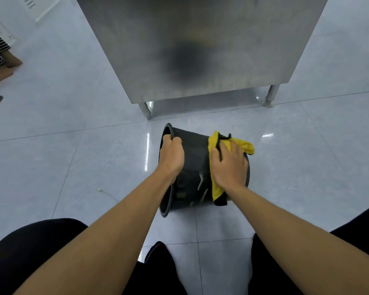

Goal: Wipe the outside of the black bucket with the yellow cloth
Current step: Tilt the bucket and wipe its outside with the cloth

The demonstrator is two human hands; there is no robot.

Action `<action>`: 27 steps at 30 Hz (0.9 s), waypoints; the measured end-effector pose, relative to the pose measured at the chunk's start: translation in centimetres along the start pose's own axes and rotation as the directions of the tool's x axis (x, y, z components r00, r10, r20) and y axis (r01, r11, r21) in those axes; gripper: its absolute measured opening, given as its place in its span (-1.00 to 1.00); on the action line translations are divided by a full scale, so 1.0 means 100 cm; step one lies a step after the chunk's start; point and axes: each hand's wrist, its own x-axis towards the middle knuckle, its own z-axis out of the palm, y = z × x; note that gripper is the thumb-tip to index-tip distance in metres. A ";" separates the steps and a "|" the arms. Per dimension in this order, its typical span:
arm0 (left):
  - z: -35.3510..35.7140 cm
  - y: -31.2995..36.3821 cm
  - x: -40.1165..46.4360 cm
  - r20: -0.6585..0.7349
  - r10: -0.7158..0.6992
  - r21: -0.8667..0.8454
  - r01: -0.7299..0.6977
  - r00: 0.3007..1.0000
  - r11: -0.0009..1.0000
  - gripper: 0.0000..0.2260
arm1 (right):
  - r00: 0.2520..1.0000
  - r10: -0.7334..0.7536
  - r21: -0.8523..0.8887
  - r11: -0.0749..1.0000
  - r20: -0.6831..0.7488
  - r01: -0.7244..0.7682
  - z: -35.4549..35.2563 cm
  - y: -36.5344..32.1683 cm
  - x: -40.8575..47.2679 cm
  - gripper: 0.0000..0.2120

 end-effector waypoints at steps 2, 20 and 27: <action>0.002 0.002 0.000 -0.007 -0.006 -0.023 0.006 1.000 1.000 -0.88 | 0.988 0.149 -0.023 0.989 0.028 -0.148 -0.003 0.014 0.005 -0.52; -0.003 0.003 -0.013 -0.058 0.349 0.309 -0.316 0.935 0.897 -0.62 | 0.960 -0.170 0.046 0.982 -0.225 0.184 0.006 -0.027 -0.019 -0.69; 0.004 0.003 -0.008 -0.004 0.369 0.402 -0.336 0.929 0.851 -0.57 | 0.977 0.005 0.118 0.993 -0.211 0.020 0.002 -0.024 -0.022 -0.73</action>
